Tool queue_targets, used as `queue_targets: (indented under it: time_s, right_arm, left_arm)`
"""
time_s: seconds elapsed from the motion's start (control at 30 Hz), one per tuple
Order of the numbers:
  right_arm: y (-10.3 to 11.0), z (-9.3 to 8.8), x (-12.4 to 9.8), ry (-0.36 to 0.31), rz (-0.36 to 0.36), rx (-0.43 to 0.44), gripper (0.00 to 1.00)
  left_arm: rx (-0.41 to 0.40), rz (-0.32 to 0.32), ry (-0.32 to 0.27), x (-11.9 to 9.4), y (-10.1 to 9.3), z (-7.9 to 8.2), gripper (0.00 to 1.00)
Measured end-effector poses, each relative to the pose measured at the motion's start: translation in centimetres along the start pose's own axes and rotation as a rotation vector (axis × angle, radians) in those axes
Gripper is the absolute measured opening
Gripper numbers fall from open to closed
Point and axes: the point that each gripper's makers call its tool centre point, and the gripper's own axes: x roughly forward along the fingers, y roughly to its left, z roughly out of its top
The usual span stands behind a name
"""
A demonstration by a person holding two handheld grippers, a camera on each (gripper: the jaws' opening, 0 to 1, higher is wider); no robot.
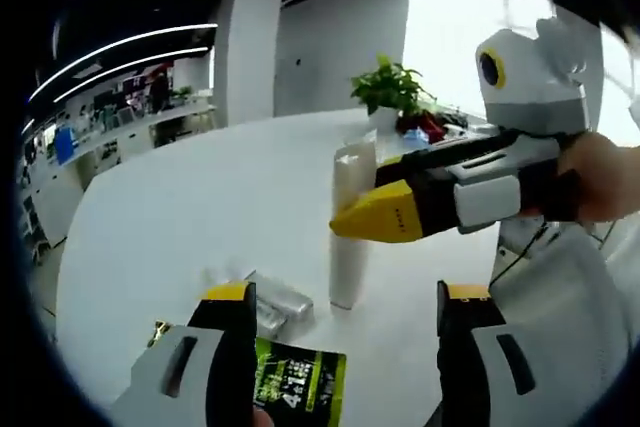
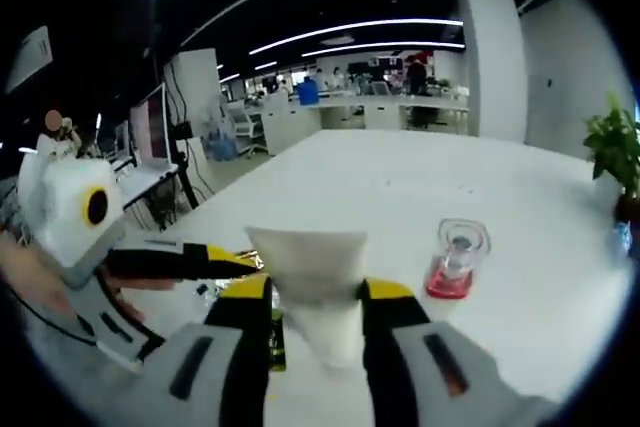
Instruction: Arrange the skincare products in the storage area until every visible bottle or jar stands upright without overlapping.
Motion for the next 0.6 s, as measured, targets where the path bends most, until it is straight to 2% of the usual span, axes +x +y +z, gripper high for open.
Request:
queue_targets:
  time_s: [0.1,0.27,0.47,0.6]
  right_arm:
    - [0.4,0.1,-0.8,-0.009,0.003,0.002,0.35]
    - [1.4,-0.2,-2.0,-0.021,0.005,-0.004,0.34]
    - [2.0,-0.9,-2.8,-0.006,0.017,-0.033,0.35]
    - [1.7,-0.8,-3.4,-0.014,0.009,-0.011,0.35]
  left_arm:
    - [-0.012,-0.033,-0.006,0.6,-0.8,0.5,0.65]
    - [0.027,-0.074,-0.01,1.4,-2.2,1.0,0.59]
    - [0.13,-0.122,-0.005,2.0,-3.3,0.8,0.39]
    - [0.154,-0.147,0.001,2.2,-3.8,0.6,0.31]
